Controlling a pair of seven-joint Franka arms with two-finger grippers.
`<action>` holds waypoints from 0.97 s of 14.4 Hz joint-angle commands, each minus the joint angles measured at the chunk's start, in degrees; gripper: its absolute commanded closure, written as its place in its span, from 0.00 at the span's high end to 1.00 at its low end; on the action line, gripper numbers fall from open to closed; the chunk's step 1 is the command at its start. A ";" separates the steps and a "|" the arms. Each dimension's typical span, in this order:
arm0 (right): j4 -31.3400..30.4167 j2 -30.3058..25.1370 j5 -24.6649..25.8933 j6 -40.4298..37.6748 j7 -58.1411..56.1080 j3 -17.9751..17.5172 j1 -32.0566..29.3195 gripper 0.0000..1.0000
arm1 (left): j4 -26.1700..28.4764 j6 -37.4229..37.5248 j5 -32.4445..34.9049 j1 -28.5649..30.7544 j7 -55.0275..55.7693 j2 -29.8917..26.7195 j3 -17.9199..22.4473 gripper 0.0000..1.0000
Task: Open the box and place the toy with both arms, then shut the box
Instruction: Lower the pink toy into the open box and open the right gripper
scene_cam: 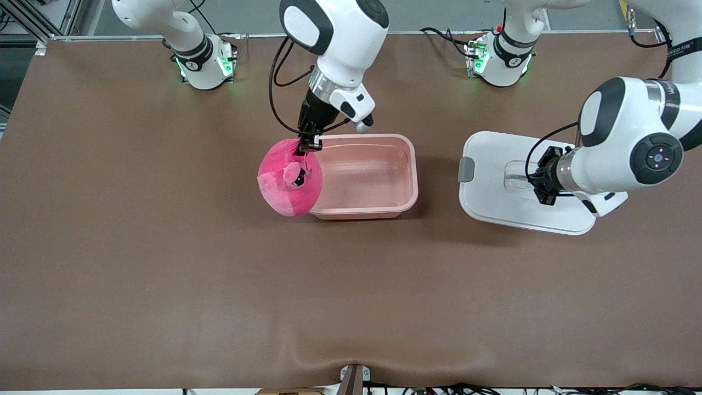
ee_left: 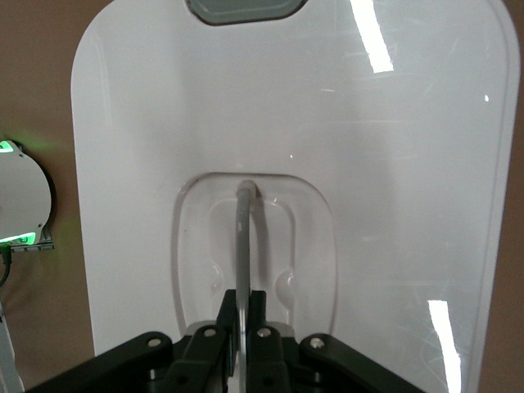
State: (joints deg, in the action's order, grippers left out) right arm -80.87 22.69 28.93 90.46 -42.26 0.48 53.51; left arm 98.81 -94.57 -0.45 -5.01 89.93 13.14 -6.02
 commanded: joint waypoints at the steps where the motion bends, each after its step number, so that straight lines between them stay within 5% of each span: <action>1: 1.95 1.40 1.84 -1.42 0.25 0.57 1.51 0.00 | 2.44 -0.97 1.16 0.27 -0.46 -2.77 -0.57 0.00; 14: 2.12 5.17 -0.19 -1.42 2.62 0.49 4.59 0.00 | 2.27 -0.97 1.07 0.35 -0.72 -2.69 -0.66 0.00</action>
State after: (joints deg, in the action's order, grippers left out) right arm -80.72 26.25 29.11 90.30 -40.52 0.48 56.73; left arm 99.27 -94.79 -0.38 -5.00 89.93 12.39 -6.32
